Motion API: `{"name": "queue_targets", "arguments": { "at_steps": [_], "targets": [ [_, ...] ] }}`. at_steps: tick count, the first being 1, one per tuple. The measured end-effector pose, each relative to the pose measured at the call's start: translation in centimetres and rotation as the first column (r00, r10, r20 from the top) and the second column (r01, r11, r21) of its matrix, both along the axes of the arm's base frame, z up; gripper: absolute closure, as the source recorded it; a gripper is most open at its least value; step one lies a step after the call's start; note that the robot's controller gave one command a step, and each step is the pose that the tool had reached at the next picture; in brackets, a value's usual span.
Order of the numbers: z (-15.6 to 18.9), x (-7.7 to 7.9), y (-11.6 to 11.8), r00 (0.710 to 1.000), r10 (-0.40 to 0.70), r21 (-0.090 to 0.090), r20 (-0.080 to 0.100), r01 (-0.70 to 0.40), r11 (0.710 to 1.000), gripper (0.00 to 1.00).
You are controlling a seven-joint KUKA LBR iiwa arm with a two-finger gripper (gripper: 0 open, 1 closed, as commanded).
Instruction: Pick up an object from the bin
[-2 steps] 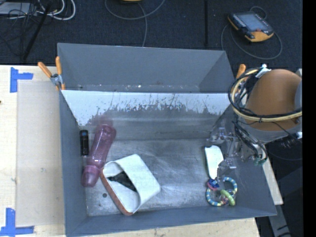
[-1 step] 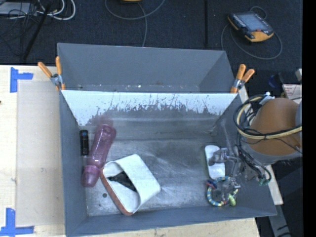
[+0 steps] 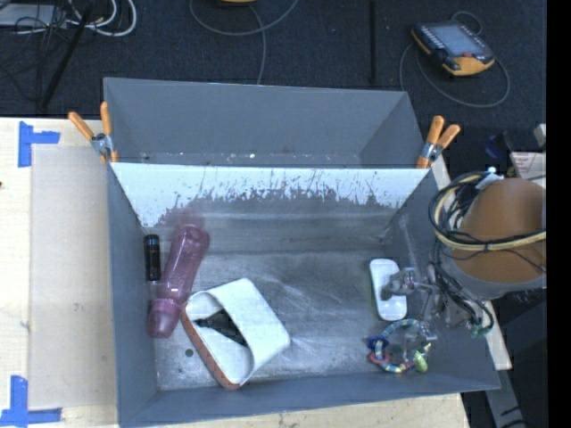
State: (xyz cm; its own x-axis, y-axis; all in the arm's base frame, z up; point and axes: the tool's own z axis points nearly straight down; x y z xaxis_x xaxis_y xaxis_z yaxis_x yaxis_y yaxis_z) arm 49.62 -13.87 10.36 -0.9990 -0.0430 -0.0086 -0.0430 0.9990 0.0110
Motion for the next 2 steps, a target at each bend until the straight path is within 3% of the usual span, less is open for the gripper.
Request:
{"name": "queue_targets", "arguments": {
  "at_steps": [1,2],
  "targets": [
    [0.9,-2.4,-1.1,0.99,0.142,-0.01,-0.01,-0.143,0.99,0.0],
    [-2.9,-1.5,-1.0,0.984,0.177,-0.017,0.01,-0.177,0.984,0.0]
  ]
}}
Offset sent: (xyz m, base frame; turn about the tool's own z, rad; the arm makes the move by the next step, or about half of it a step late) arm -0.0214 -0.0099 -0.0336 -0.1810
